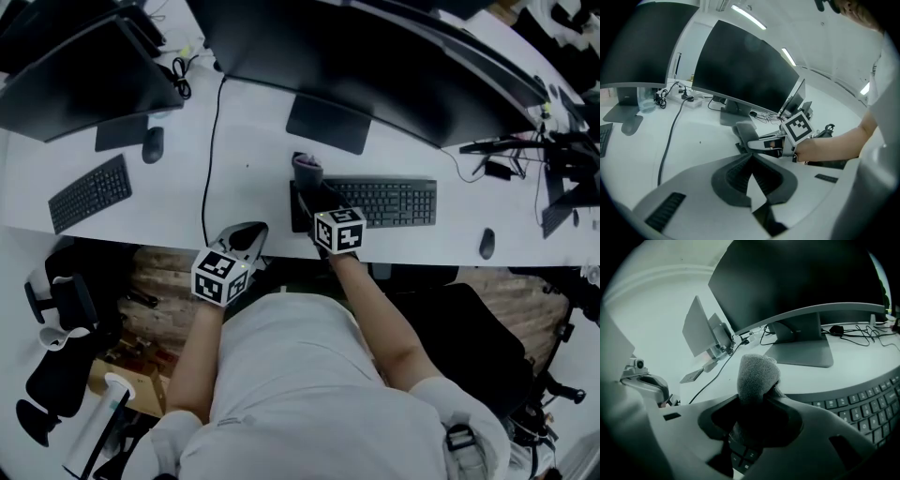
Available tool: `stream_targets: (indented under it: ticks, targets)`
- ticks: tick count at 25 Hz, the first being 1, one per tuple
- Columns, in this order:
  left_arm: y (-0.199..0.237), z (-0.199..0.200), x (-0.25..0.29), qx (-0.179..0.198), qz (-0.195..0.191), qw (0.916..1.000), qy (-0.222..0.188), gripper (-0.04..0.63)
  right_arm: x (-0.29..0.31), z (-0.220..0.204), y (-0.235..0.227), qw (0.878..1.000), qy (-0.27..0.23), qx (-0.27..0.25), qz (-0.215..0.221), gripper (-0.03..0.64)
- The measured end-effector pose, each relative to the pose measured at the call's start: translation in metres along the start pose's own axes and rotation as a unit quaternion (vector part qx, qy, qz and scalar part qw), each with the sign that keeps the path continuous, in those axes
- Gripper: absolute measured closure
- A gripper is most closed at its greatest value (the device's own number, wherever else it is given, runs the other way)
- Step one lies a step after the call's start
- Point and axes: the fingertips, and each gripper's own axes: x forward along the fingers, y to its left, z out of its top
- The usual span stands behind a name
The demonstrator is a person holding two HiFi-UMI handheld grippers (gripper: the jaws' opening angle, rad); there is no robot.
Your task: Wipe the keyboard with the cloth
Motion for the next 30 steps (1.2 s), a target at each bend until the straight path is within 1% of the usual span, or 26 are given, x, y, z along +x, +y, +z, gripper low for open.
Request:
stream_targets:
  ticks: [7,11,14,20,24,30]
  targets:
    - [0.003,-0.007,-0.01,-0.011,0.011,0.9999,-0.007,0.594,0.015,-0.007,0.03,0.999,0.021,-0.017,0.027,0.47]
    - [0.002,-0.008,-0.01,-0.015,0.013,0.9997,-0.012,0.594,0.014,-0.015,0.038,0.998,0.039,-0.018,0.044,0.47]
    - [-0.002,-0.007,-0.007,-0.014,0.009,0.9998,-0.011,0.594,0.008,-0.022,0.037,0.998,0.049,-0.018,0.046,0.471]
    - [-0.013,-0.003,0.003,0.0,-0.003,1.0,-0.006,0.594,-0.008,-0.033,0.024,0.998,0.056,-0.016,0.038,0.471]
    - [-0.024,0.002,0.012,0.006,-0.011,0.9999,-0.005,0.594,-0.022,-0.038,0.008,0.998,0.056,-0.009,0.022,0.471]
    - [-0.035,0.009,0.027,0.027,-0.022,0.9994,0.008,0.594,-0.046,-0.044,-0.023,0.999,0.036,0.023,-0.01,0.471]
